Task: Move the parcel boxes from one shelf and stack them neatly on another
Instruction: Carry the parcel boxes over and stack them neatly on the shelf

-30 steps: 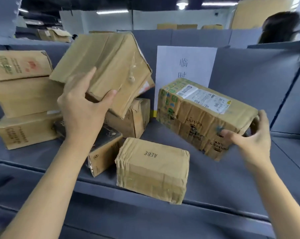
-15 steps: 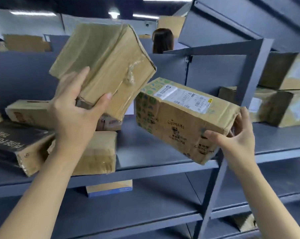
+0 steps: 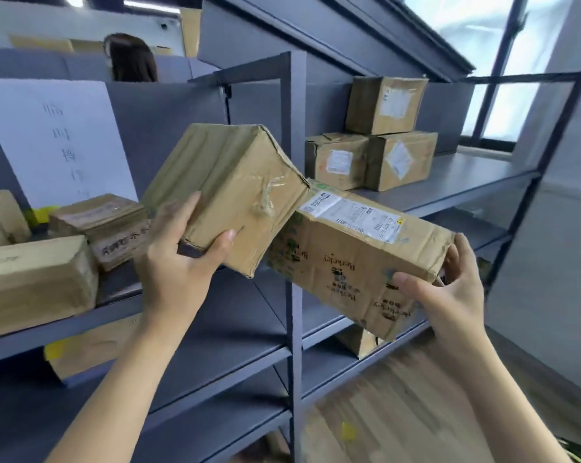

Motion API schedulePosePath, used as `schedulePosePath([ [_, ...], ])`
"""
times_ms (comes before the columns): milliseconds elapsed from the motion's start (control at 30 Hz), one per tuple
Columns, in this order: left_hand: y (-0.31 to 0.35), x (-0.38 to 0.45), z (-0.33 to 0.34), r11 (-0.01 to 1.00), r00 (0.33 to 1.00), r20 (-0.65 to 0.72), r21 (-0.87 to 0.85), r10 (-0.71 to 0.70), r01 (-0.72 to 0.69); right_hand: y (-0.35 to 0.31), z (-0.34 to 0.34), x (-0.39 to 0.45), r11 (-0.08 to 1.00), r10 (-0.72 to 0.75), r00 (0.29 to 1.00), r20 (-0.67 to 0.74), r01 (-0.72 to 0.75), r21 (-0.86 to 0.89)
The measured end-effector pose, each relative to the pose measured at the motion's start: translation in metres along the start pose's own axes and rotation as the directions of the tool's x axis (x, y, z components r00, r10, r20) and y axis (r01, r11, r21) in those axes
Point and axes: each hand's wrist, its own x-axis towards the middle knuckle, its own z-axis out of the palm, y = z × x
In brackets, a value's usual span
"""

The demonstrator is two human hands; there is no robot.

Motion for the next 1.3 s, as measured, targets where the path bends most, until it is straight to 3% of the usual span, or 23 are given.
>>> schedulePosePath([
  [167,0.034,-0.034,0.042,0.995,0.992,0.089,-0.048,0.091,-0.087,0.000,-0.070,-0.027,0.994,0.038,0.985,-0.167,-0.054,-0.094],
  [367,0.070,-0.047,0.083,0.935,0.937,0.018,0.063,0.350,-0.350,0.001,-0.137,-0.034,0.975,0.025,0.925,-0.378,-0.106,-0.195],
  [467,0.092,-0.052,0.092,0.878,0.880,-0.003,0.069,0.475,-0.474,0.007,-0.154,-0.029,0.969,0.035,0.906,-0.422,-0.134,-0.209],
  [567,0.114,-0.059,0.107,0.857,0.857,-0.010,-0.013,0.515,-0.515,0.017,-0.165,-0.018,0.967,0.045,0.901,-0.432,-0.148,-0.207],
  [833,0.112,-0.056,0.204,0.916,0.928,0.118,-0.243,0.354,-0.319,0.019,-0.203,0.017,0.939,-0.021,0.834,-0.551,-0.173,-0.298],
  [1133,0.104,-0.030,0.306,0.891,0.943,0.190,-0.420,0.273,-0.173,0.041,-0.238,0.101,0.923,-0.098,0.728,-0.679,-0.189,-0.336],
  [1300,0.099,-0.016,0.348,0.864,0.944,0.311,-0.500,0.110,0.064,0.065,-0.248,0.143,0.933,-0.113,0.679,-0.725,-0.178,-0.312],
])
